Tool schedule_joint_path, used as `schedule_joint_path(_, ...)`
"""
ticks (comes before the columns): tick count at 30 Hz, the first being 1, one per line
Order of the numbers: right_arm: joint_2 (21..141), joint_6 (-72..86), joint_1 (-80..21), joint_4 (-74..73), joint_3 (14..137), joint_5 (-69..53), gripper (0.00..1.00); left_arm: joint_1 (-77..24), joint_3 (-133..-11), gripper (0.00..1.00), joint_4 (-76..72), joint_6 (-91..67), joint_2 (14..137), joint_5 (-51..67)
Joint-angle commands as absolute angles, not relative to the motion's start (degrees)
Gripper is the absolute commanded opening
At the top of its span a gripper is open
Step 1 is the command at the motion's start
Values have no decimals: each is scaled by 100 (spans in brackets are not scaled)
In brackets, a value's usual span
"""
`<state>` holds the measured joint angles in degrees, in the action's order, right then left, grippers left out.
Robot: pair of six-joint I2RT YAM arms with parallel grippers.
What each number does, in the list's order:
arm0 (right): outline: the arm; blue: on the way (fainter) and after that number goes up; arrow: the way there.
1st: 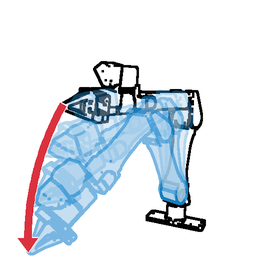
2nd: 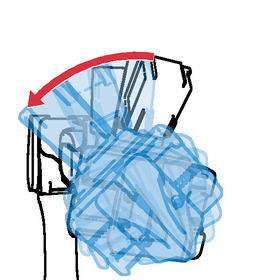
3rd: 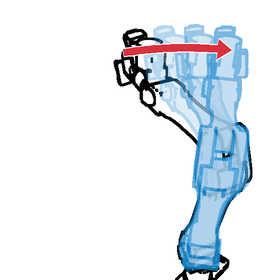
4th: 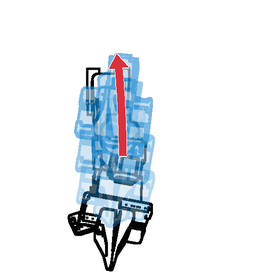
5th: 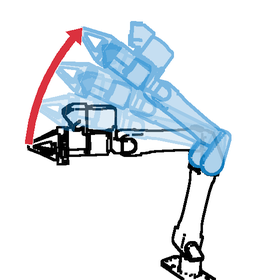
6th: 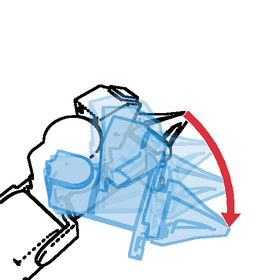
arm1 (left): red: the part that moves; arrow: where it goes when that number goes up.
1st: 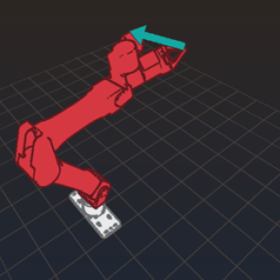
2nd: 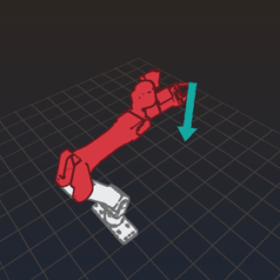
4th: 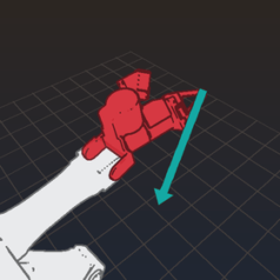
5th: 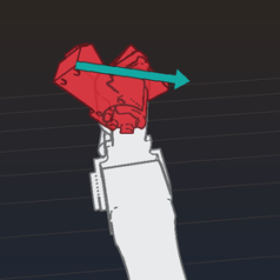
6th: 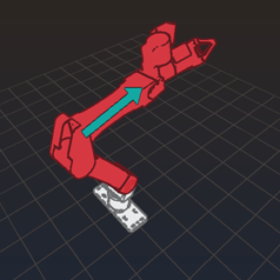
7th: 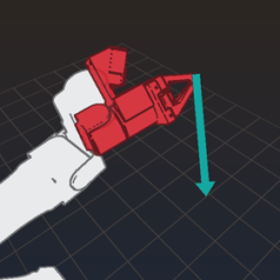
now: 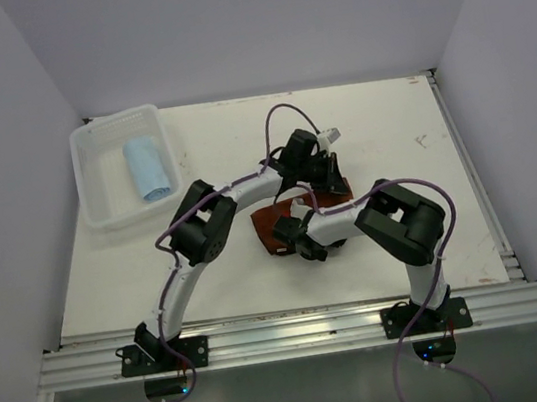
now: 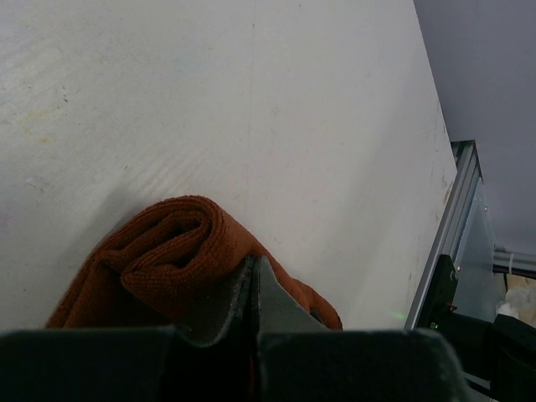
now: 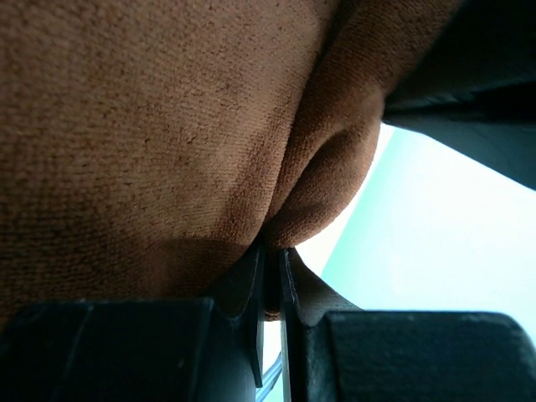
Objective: Roll the towels
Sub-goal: Roll the towel
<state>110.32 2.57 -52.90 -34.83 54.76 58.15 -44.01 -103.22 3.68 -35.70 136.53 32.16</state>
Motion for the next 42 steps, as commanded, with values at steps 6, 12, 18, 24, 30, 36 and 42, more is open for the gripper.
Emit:
schedule_joint_path(6,10908,334,-5616,-3726,5590,6072,18,-4368,-10512,1,791,-3313,13799,2874)
schedule_joint_path(12,10661,448,-5967,-4131,5616,6346,42,-4316,-10301,1,747,-3348,13720,2927)
schedule_joint_path(18,10319,413,-6275,-3999,5397,6416,51,-4263,-10125,1,668,-3366,13623,2988)
schedule_joint_path(24,9739,316,-6512,-3841,5151,6433,51,-4201,-9914,0,580,-3375,13518,3015)
schedule_joint_path(30,8685,404,-6601,-3612,4940,6382,44,-4192,-9914,0,492,-3445,13456,3023)
schedule_joint_path(36,7588,702,-6601,-3516,4790,5891,40,-4192,-9897,0,519,-3419,13439,3006)
schedule_joint_path(42,6576,1616,-6259,-3024,4316,4933,38,-4201,-9826,0,483,-3428,13386,2962)
